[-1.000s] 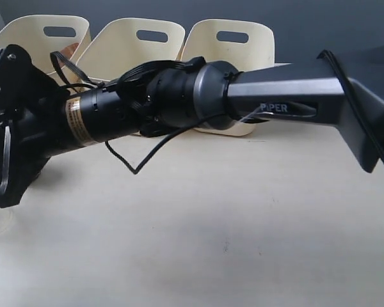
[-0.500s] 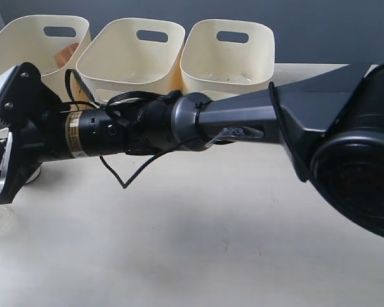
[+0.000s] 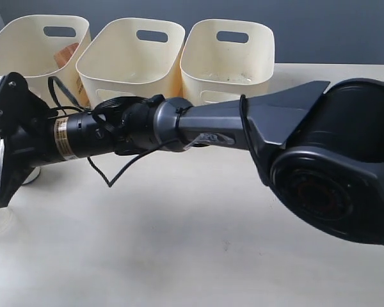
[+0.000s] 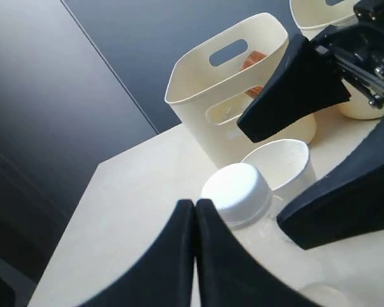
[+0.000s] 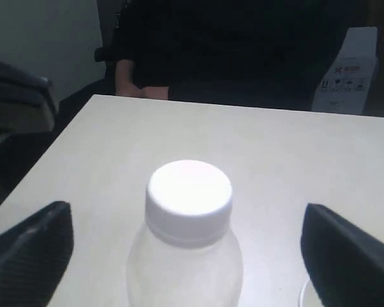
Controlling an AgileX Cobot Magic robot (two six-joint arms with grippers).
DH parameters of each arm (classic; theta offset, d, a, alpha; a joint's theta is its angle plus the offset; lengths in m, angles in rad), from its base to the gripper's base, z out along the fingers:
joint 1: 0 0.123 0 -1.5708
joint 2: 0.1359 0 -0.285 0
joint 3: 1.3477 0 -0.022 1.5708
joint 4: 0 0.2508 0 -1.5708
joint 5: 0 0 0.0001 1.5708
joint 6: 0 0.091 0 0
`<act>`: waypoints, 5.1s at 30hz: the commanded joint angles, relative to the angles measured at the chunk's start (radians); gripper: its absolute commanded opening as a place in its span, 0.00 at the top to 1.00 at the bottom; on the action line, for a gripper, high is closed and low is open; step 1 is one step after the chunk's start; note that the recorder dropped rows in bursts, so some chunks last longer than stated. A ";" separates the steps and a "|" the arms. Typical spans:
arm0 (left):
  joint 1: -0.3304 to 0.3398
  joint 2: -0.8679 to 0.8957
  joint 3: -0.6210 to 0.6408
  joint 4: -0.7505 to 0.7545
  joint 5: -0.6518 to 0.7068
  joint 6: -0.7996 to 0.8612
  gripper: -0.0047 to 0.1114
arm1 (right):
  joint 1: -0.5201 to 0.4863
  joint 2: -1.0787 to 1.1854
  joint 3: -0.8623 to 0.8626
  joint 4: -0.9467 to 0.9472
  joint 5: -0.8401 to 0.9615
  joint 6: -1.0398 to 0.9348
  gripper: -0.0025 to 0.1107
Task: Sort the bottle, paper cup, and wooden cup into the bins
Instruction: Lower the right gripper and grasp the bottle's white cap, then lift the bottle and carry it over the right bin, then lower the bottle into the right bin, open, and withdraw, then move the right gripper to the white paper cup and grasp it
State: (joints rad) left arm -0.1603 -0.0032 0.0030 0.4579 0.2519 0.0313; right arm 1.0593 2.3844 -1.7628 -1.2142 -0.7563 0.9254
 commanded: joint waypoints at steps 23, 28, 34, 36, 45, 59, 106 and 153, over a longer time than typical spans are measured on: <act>-0.001 0.003 -0.003 0.343 0.013 -0.003 0.96 | 0.018 0.139 -0.229 -0.094 -0.015 0.129 0.21; -0.001 0.003 -0.003 0.343 0.016 -0.003 0.96 | 0.018 0.139 -0.229 -0.057 -0.017 0.129 0.48; -0.001 0.003 -0.003 0.343 0.016 -0.003 0.96 | 0.018 0.139 -0.229 -0.055 -0.068 0.129 0.98; -0.001 0.003 -0.003 0.343 0.016 -0.003 0.96 | 0.018 0.137 -0.229 -0.057 -0.068 0.129 0.98; -0.001 0.003 -0.003 0.337 0.016 -0.003 0.96 | 0.018 0.053 -0.229 -0.212 -0.059 0.240 0.99; -0.001 0.003 -0.003 0.337 0.016 -0.003 0.96 | -0.016 -0.236 -0.229 -0.494 0.117 0.496 0.99; -0.001 0.003 -0.003 0.337 0.014 -0.003 0.96 | -0.732 -0.327 0.561 0.692 -0.090 -0.589 0.99; -0.001 0.003 -0.003 0.337 0.014 -0.003 0.96 | -0.717 -0.451 0.559 0.297 -0.131 -0.386 0.49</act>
State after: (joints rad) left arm -0.1603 -0.0032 0.0030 0.7921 0.2735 0.0313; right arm 0.3408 2.0135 -1.1991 -0.8488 -0.8481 0.4997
